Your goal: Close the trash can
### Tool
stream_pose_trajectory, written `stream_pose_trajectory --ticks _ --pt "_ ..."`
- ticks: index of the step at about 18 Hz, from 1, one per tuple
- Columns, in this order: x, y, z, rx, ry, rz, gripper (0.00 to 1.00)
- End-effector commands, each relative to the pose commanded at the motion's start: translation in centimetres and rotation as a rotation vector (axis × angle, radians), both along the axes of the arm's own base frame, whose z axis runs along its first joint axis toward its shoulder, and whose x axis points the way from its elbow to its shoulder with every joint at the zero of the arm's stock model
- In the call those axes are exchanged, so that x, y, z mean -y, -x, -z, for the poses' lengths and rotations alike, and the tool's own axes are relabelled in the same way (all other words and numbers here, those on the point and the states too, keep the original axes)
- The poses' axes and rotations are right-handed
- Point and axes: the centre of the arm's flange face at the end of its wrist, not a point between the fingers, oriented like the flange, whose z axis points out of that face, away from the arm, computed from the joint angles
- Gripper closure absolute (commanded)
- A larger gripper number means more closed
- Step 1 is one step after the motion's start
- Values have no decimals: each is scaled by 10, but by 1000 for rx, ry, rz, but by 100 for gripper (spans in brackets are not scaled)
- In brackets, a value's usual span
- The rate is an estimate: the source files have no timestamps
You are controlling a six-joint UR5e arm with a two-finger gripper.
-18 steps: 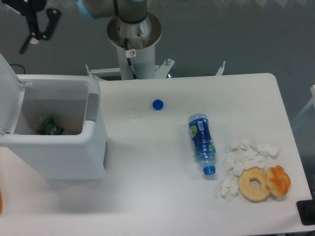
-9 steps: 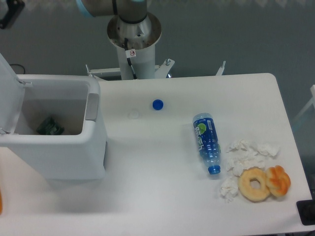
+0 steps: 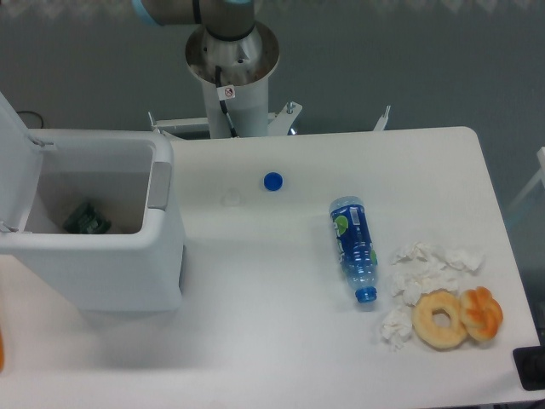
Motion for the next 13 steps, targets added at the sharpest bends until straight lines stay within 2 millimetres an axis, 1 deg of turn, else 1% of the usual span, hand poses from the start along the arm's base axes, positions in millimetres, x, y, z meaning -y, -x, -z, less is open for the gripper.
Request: stream_pose_trajectory --ticks 4,6,8,13 --pt "-14 -8 13 9 25 29 0" --pt "-18 -12 16 10 29 41 0" --pt "-21 -13 20 6 30 50 0" --pt "-36 -19 38 18 62 73 0"
